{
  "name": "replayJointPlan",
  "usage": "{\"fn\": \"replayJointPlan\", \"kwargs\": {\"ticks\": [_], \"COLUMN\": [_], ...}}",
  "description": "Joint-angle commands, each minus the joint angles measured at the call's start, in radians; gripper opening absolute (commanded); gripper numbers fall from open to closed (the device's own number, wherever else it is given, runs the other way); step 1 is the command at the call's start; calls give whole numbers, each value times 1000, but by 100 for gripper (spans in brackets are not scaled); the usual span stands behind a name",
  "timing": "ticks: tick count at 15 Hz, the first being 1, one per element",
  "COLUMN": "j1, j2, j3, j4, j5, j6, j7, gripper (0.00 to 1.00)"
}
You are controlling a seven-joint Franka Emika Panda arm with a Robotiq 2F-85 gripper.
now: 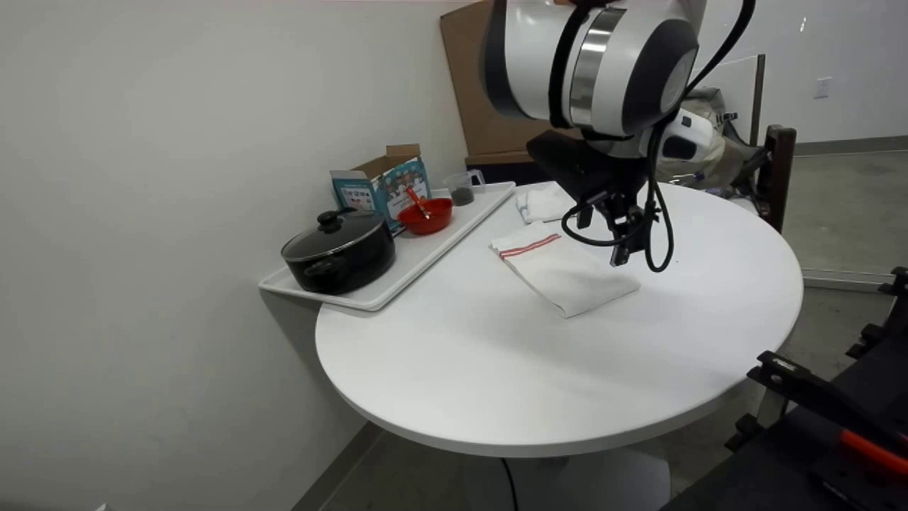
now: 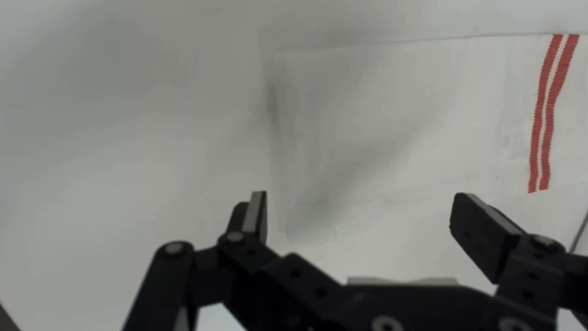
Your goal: Fold the cloth in half
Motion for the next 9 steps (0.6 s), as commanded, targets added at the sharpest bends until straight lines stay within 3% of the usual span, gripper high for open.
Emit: {"fn": "replayJointPlan", "kwargs": {"ticks": [1, 9], "j1": [6, 18], "j2": [97, 248], "j3": [-20, -34], "j4": [66, 151], "j5": [17, 5], "j6": [-1, -4], "j7": [6, -8], "gripper": [100, 100]}}
